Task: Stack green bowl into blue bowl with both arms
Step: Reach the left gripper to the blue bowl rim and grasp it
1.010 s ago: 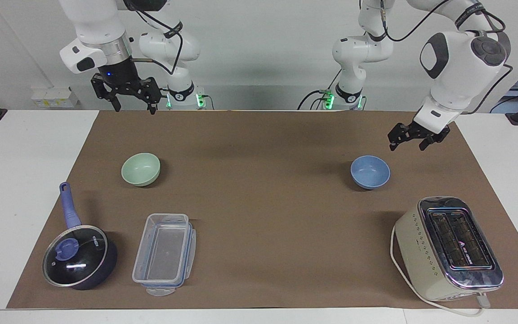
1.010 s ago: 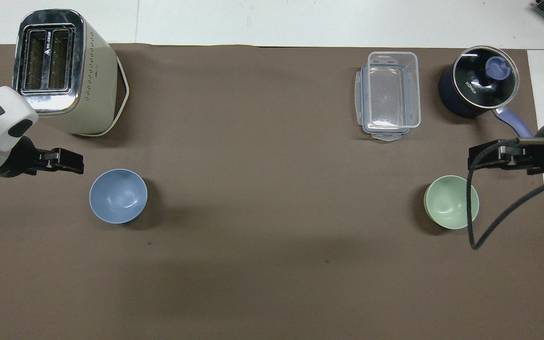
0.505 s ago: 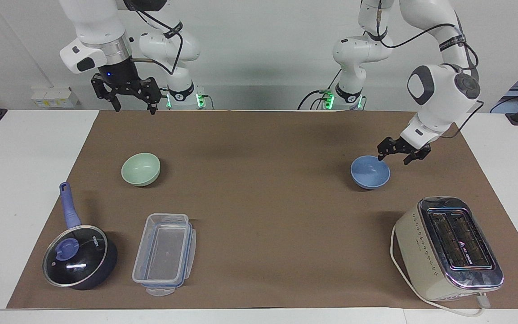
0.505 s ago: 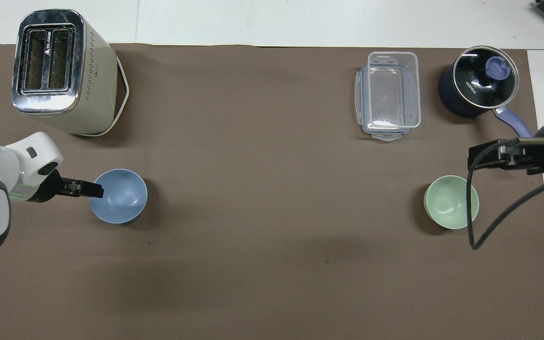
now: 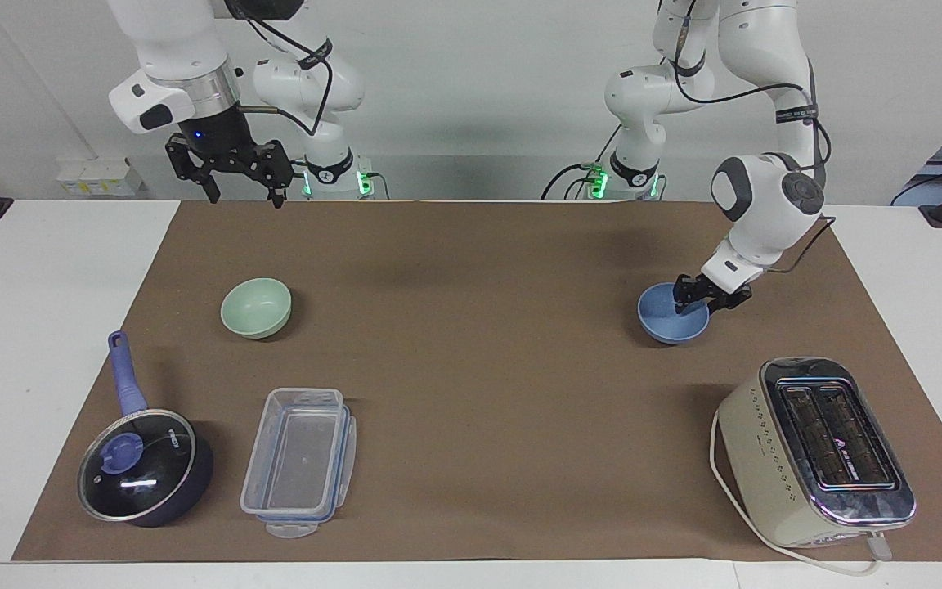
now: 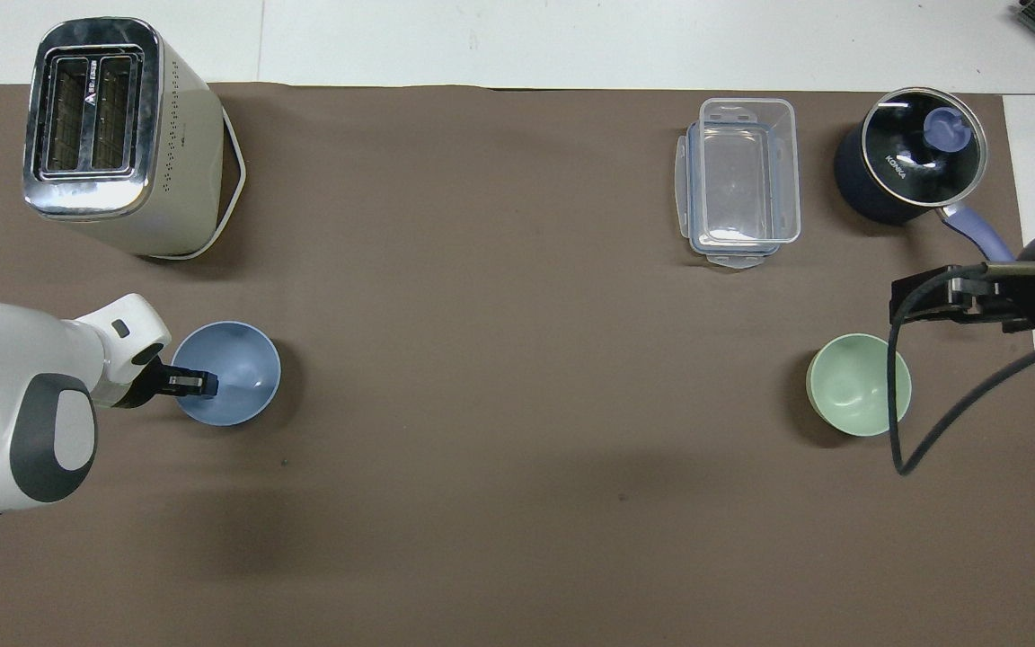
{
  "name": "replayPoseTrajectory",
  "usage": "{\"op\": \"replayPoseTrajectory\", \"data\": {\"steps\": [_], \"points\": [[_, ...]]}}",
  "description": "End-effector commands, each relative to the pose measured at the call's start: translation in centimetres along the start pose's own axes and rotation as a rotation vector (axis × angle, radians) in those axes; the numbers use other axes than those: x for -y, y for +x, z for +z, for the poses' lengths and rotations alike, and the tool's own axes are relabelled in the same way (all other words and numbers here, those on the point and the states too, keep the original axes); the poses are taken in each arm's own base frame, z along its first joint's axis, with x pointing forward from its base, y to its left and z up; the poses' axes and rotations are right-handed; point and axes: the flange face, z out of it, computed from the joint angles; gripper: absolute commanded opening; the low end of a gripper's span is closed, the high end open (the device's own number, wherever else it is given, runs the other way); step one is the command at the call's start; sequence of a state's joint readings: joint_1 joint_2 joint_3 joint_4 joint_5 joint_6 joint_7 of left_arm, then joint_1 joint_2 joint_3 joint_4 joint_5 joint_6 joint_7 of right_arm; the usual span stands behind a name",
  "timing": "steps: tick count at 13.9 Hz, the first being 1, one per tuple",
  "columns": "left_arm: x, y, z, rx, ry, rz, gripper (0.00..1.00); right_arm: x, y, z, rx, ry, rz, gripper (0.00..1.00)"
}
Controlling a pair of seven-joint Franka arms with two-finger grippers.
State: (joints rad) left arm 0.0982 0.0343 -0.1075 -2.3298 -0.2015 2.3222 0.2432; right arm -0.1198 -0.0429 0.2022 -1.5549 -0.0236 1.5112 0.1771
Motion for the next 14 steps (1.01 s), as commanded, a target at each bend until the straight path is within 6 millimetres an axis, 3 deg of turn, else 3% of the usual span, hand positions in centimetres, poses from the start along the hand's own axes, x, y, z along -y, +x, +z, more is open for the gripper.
{"op": "replayPoseTrajectory", "data": {"steps": [1, 9, 12, 14], "points": [[-0.2, 0.3, -2.2, 0.005, -0.039, -0.011, 0.00, -0.2, -0.2, 0.0, 0.005, 0.015, -0.005, 1.00], [-2.8, 1.5, -9.4, 0.022, -0.184, -0.032, 0.00, -1.0, -0.1, 0.0, 0.005, 0.014, 0.007, 1.00], [-4.4, 1.7, -9.9, 0.012, -0.219, -0.045, 0.00, -1.2, 0.0, 0.0, 0.005, 0.014, 0.010, 1.00], [-7.0, 1.8, -9.5, 0.020, -0.221, -0.022, 0.00, -1.2, 0.0, 0.0, 0.004, 0.014, 0.010, 1.00]]}}
